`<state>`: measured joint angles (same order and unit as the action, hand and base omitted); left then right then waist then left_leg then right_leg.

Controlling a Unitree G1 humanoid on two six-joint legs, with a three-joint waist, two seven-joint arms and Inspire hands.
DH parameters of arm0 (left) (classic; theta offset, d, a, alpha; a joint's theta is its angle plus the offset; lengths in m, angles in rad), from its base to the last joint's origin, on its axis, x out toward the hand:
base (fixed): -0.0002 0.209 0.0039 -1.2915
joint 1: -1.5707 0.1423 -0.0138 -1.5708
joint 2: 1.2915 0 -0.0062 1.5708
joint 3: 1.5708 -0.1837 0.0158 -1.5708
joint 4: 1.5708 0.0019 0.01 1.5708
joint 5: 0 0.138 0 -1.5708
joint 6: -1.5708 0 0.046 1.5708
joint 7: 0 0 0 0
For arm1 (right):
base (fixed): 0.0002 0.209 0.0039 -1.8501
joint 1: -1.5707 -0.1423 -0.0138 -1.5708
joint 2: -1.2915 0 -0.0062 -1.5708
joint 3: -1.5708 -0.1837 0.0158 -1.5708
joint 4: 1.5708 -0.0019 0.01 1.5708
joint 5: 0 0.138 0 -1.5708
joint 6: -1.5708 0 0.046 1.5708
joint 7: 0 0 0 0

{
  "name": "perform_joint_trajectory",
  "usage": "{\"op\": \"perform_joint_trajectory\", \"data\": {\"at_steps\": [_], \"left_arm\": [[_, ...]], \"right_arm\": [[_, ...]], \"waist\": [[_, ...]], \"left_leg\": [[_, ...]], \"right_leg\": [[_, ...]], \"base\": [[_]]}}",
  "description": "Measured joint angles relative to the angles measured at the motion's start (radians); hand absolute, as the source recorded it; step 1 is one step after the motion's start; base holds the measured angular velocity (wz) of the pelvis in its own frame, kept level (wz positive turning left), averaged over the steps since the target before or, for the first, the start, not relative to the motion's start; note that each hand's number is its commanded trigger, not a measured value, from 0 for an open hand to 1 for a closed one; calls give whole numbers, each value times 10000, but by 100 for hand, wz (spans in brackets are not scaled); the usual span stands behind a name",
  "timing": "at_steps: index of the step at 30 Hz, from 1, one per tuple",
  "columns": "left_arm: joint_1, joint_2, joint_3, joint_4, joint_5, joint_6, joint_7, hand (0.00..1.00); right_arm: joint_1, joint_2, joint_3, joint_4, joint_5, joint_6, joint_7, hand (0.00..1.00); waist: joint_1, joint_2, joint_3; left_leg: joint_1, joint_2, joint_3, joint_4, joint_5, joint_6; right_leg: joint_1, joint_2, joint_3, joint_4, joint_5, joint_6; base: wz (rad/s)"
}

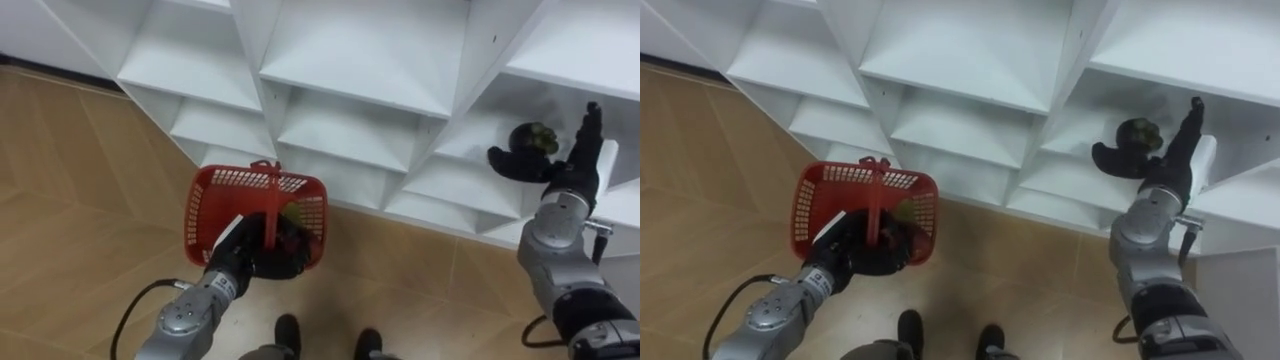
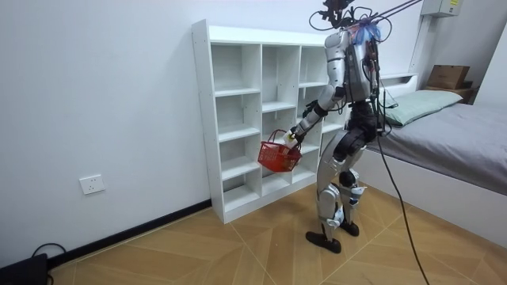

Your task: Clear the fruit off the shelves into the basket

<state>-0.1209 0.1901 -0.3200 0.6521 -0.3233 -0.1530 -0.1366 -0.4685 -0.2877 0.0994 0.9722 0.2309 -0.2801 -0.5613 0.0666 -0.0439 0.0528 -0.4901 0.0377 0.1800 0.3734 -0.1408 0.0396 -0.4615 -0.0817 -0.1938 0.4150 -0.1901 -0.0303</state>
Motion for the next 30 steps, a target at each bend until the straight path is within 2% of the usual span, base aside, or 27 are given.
{"op": "perform_joint_trajectory", "data": {"at_steps": [4,5,6,18,27,30], "left_arm": [[-55,1,-5,176,-19,0,5,100],[-74,1,-5,176,-22,0,5,100],[-119,-1,-6,177,-26,0,5,100],[-191,-37,-192,237,-20,9,4,100],[-381,-27,-196,281,-234,20,2,100],[-382,-40,-205,306,-350,107,-1,100]], "right_arm": [[-45,-12,153,-6,41,0,-4,0],[-71,-18,183,-6,41,0,-5,0],[-121,-19,215,-6,41,0,-7,0],[-646,-331,382,-15,397,6,-57,0],[-669,-390,385,107,430,222,-46,0],[-670,-392,385,117,429,412,-42,0]], "waist": [[57,-22,17],[79,-30,33],[122,-40,84],[220,-85,108],[224,-127,125],[194,-129,126]], "left_leg": [[-42,1,118,1,1,2],[-56,-3,139,3,2,4],[-78,-4,163,13,5,9],[-435,-50,225,16,40,41],[-431,-138,222,-7,54,65],[-432,-139,223,-4,54,66]], "right_leg": [[-105,-39,27,91,-33,9],[-146,-52,42,135,-45,6],[-186,-63,51,178,-63,1],[-649,-162,40,413,-146,-7],[-732,-242,115,555,-213,33],[-755,-242,131,593,-214,32]], "base": [[-1],[-6],[-3],[1],[0],[0]]}}
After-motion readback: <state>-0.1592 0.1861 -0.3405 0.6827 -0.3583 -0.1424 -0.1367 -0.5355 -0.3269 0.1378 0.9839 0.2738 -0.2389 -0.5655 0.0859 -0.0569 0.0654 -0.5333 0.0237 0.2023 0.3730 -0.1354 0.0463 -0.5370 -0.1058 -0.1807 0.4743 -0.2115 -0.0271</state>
